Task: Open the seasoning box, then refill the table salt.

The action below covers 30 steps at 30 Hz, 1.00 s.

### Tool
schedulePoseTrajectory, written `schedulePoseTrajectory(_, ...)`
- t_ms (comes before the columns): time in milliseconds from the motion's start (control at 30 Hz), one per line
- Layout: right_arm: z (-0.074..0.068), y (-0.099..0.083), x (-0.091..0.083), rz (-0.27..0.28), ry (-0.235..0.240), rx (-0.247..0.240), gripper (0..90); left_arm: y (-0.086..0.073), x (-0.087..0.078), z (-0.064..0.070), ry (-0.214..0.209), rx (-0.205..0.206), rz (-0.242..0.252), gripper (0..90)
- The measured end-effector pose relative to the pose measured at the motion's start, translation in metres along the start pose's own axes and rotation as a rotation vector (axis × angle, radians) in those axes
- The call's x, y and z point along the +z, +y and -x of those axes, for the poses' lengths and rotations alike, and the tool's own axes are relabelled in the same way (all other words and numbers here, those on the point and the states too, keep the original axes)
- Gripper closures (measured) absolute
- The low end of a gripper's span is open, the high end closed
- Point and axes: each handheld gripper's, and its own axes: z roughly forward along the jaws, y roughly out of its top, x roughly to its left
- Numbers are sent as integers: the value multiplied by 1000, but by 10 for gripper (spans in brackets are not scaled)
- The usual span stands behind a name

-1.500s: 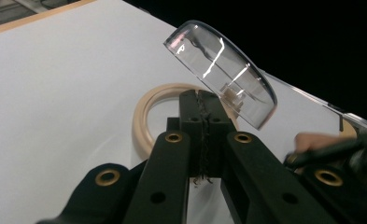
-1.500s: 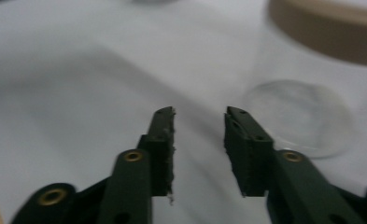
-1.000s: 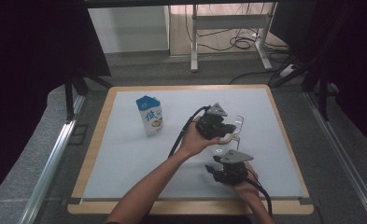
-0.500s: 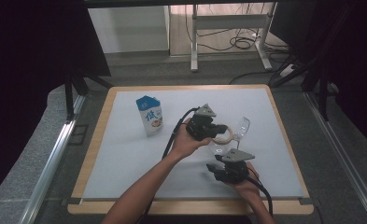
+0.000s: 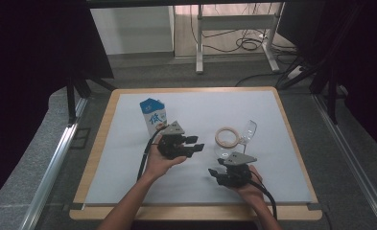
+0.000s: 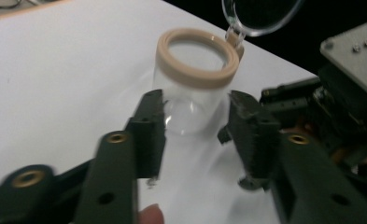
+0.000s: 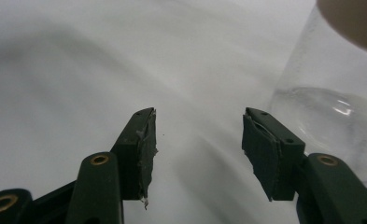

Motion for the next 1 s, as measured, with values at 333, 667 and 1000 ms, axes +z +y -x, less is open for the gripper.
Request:
schedulePoseTrajectory(333, -5, 5, 6, -1, 7, -16, 450, -40, -31, -8, 48, -31, 13, 407)
schedulePoseTrajectory(667, -8, 9, 11, 4, 10, -22, 450, -58, -49, -18, 111, -33, 6, 408)
schedulePoseTrajectory(1000, -13, 16, 15, 32, 14, -41, 450, -65, -71, -32, 196, -70, 37, 448)
